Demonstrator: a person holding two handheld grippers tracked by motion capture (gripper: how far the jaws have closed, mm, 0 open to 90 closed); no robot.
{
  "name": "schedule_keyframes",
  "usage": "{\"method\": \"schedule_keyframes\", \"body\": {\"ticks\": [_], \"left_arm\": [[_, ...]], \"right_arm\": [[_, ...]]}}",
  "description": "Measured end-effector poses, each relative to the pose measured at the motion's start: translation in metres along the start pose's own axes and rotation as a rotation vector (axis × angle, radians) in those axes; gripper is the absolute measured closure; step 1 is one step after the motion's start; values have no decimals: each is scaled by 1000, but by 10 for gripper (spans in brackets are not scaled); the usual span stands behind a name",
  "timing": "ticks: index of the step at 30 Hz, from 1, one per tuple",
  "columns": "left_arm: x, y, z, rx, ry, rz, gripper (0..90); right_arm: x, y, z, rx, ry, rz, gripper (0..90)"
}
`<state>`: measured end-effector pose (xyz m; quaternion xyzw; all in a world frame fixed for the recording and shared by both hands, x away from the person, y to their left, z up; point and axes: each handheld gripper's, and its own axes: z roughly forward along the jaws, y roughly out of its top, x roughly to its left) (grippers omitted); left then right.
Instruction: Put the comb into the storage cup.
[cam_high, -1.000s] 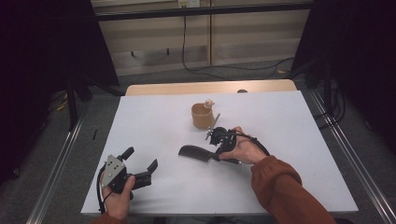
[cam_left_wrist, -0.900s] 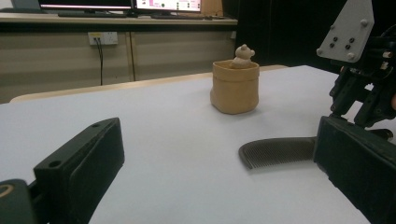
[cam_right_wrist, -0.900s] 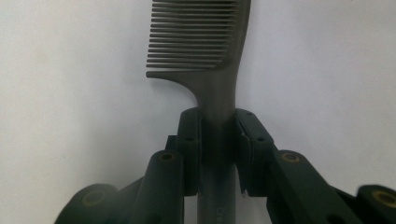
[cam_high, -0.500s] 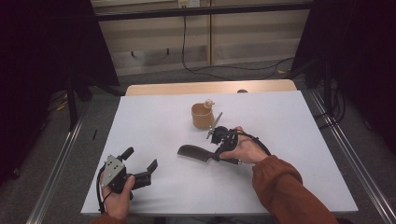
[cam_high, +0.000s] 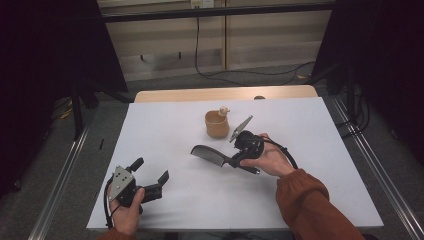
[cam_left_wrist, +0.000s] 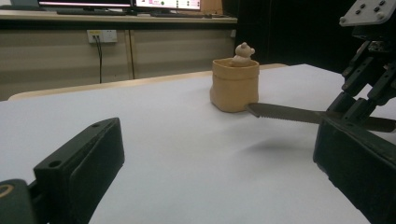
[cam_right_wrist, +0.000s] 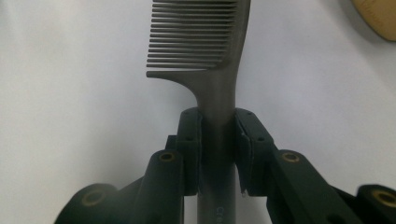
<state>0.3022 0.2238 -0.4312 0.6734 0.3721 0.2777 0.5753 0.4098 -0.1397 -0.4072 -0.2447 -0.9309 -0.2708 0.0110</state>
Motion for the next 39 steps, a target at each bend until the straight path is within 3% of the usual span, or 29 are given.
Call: {"method": "schedule_keyframes", "body": {"ticks": [7, 18, 21, 26, 39], "left_arm": [[0, 0, 0, 2, 0, -1, 20], [0, 0, 0, -1, 0, 0, 20], [0, 0, 0, 2, -1, 4, 20], [-1, 0, 0, 1, -1, 4, 20], [0, 0, -1, 0, -3, 5, 20]], "right_arm": [[0, -6, -6, -33, -5, 12, 734], [-1, -14, -12, -162, -47, 55, 734], [-3, -17, -16, -222, -49, 59, 734], [-4, -21, -20, -257, -62, 74, 734], [-5, -30, -21, -364, -14, 112, 734]]}}
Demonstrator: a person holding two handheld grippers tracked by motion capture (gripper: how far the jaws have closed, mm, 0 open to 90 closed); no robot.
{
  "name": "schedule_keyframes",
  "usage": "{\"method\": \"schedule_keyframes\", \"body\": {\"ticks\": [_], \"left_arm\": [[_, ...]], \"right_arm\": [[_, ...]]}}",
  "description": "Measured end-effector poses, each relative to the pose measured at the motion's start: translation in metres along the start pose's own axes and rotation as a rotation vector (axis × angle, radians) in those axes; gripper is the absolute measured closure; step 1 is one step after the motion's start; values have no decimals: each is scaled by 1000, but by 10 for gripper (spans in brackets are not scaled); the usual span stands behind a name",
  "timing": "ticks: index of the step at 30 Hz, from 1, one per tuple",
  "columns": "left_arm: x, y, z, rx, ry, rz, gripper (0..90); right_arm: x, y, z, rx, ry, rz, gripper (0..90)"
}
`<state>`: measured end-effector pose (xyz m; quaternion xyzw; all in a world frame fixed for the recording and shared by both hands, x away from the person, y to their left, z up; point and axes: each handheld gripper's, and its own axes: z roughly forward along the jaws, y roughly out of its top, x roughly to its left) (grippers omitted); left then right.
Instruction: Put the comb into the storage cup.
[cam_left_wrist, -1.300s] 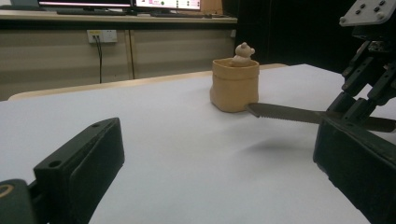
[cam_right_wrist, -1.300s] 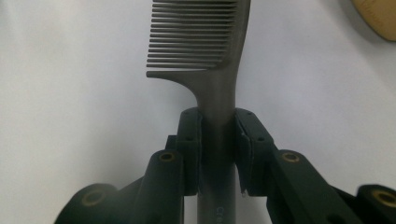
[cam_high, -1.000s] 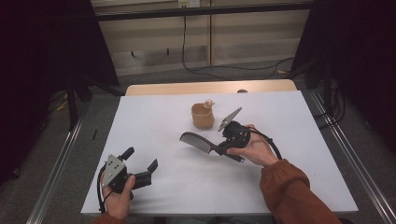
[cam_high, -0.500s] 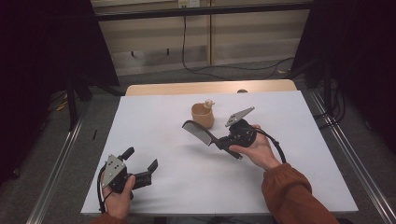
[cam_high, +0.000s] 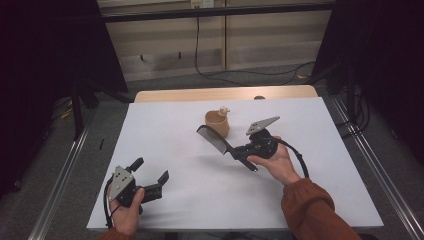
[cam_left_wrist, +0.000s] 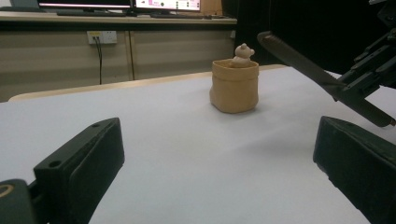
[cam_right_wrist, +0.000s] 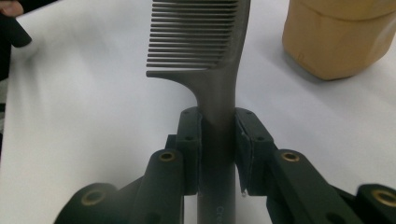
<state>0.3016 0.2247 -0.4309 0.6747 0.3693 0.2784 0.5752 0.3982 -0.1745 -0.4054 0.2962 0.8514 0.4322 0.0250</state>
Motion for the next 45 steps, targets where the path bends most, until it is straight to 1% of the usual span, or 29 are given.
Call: {"method": "schedule_keyframes", "body": {"ticks": [1, 2, 3, 4, 5, 6, 9, 15, 19, 22, 24, 26, 28, 32, 34, 40, 42, 43, 45], "left_arm": [[0, 0, 0, 0, 0, -1, 20], [0, 0, 0, -3, -2, -3, 20], [0, 0, 0, -2, -3, -1, 20], [-1, 0, 0, -3, -3, -1, 21], [-1, 0, 0, -2, -3, 0, 21], [-1, 0, 1, -4, -3, -6, 20], [0, 0, 1, 1, -2, -2, 20], [-1, 0, 1, 0, -3, -3, 20], [0, 0, 1, -2, -1, -8, 21], [0, 0, 1, 0, -1, -4, 20], [0, 0, 0, -2, -2, -3, 20], [0, 0, 0, 0, -2, 1, 20], [-1, 0, 1, -6, -3, -5, 20], [-1, 1, 1, -2, -6, 2, 20], [-1, 1, 1, -5, -6, -2, 20], [0, 1, 0, -6, -6, -1, 20], [0, 1, 0, -6, -7, -1, 20], [0, 1, 0, -5, -7, 0, 20], [0, 1, 0, -4, -7, -1, 21]], "right_arm": [[0, 0, -1, -9, 1, 3, 734], [0, 0, -4, -39, -1, 4, 734], [0, 0, -4, -39, -1, 4, 734], [0, 1, -6, -58, 4, 3, 734], [0, 1, -6, -58, 4, 3, 734], [0, 1, -7, -65, 3, -3, 734], [0, 2, -10, -96, -13, -6, 734], [-2, 2, -14, -160, -15, -1, 734], [-1, 4, -17, -201, -20, -4, 734], [-1, 5, -20, -230, -29, -4, 734], [-1, 6, -21, -236, -49, -5, 734], [-3, 6, -23, -255, -59, 2, 734], [-4, 6, -24, -268, -73, 7, 734], [-5, 9, -24, -282, -71, 3, 734], [-5, 12, -23, -275, -68, -5, 734], [-3, 20, -20, -306, -66, -14, 734], [-3, 23, -20, -313, -76, -15, 734], [-4, 24, -20, -327, -76, -10, 734], [-5, 26, -19, -336, -79, -11, 734]]}}
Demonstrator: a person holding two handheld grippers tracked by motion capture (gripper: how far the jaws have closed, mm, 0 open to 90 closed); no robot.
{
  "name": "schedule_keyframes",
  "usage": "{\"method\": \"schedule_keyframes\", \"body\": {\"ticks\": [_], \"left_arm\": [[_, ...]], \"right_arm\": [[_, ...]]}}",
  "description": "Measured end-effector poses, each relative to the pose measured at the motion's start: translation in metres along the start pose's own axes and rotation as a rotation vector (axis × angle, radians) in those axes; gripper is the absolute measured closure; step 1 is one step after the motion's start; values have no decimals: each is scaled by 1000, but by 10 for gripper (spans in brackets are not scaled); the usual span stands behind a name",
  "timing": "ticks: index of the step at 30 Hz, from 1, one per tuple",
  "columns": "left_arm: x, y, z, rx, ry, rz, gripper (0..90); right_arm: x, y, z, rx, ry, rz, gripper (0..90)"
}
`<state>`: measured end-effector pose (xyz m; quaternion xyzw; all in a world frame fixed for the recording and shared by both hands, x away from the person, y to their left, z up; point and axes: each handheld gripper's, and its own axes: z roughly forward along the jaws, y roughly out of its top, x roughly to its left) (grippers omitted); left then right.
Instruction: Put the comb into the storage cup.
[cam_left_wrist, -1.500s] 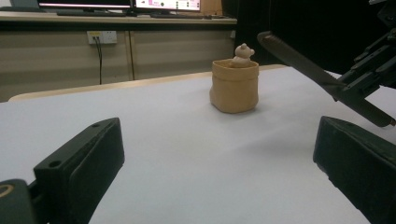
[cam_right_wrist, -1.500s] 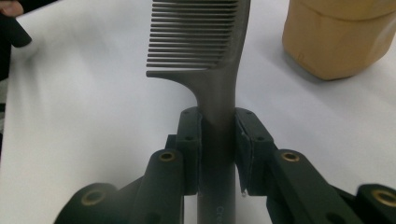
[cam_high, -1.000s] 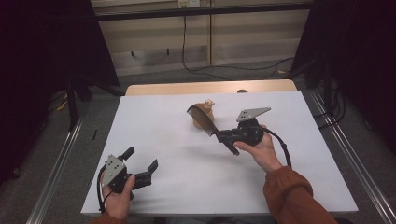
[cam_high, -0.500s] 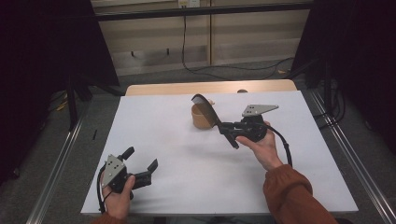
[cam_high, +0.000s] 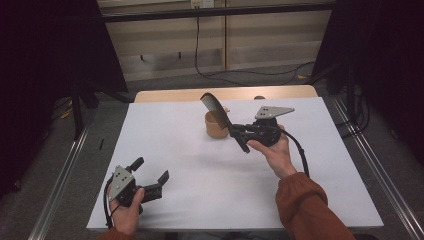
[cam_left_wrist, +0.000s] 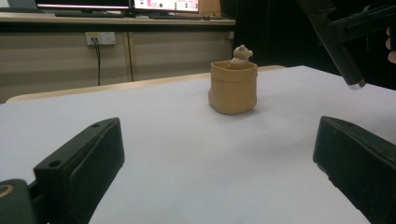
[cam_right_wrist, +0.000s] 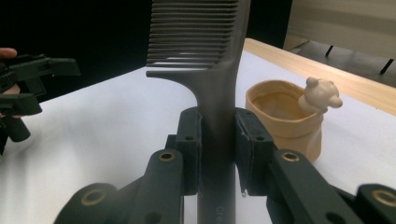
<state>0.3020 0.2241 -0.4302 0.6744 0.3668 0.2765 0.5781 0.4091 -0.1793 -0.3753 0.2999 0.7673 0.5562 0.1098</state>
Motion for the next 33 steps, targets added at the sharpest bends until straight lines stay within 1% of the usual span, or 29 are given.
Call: {"method": "schedule_keyframes", "body": {"ticks": [6, 8, 15, 21, 33], "left_arm": [[0, 0, 0, -1, 1, 1, 21], [0, 0, 0, -1, 1, 1, 20], [1, 0, -1, -1, 2, 4, 20], [1, 0, -1, -1, 2, 1, 20], [1, 0, 0, -2, 3, 1, 20]], "right_arm": [[-2, 4, 3, -13, -13, 2, 733], [-3, 8, 4, -25, -21, -3, 734], [-6, 20, 7, -40, -37, -13, 734], [-8, 29, 9, -53, -45, -27, 733], [-14, 42, 15, -74, -55, -39, 733]]}}
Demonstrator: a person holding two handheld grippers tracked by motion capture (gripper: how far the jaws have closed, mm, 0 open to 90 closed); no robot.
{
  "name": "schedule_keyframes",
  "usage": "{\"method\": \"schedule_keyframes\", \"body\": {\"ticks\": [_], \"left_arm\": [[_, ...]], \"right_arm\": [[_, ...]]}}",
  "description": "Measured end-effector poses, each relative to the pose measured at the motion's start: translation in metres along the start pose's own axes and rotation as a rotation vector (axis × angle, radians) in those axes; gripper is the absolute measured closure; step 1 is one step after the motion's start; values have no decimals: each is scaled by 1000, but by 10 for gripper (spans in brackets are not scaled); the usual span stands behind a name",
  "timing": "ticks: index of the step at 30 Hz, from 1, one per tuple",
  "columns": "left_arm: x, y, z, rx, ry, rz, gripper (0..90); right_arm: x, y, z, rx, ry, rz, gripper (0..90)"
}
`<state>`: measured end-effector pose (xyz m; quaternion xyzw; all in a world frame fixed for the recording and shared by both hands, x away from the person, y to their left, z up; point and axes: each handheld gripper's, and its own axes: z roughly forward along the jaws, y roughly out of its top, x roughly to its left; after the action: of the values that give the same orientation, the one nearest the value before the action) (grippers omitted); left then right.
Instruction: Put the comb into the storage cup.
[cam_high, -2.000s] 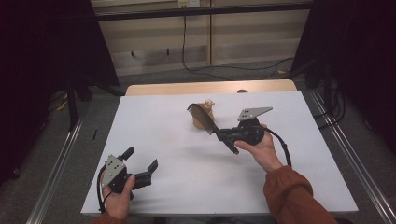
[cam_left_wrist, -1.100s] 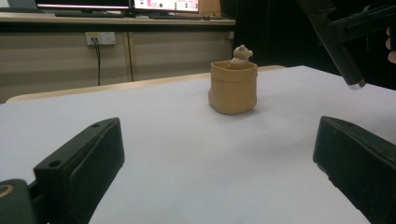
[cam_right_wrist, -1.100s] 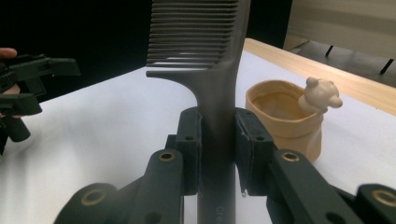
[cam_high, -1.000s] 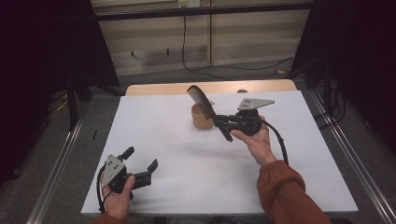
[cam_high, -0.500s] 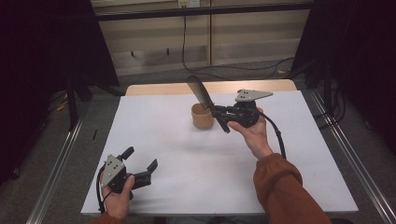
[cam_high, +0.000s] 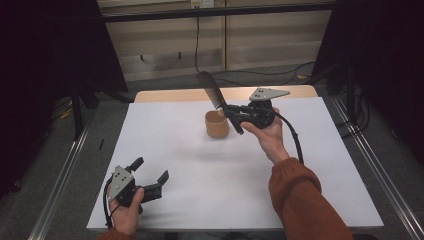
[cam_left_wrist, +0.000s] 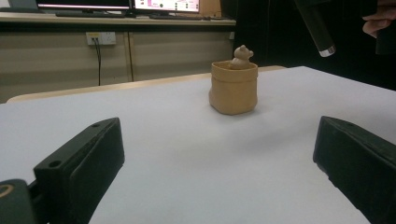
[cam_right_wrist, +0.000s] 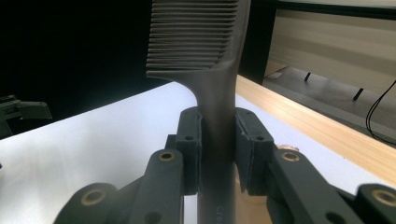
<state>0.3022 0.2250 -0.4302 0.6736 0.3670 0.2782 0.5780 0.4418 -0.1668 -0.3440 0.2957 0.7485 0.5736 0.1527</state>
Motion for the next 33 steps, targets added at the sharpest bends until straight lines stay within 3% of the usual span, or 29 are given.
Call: {"method": "schedule_keyframes", "body": {"ticks": [23, 33], "left_arm": [[0, 0, -1, -6, -2, -7, 20], [0, 0, 0, -9, -4, -6, 20]], "right_arm": [[-8, 25, 19, -45, -15, -7, 734], [-18, 22, 30, -47, -41, 0, 733]]}}
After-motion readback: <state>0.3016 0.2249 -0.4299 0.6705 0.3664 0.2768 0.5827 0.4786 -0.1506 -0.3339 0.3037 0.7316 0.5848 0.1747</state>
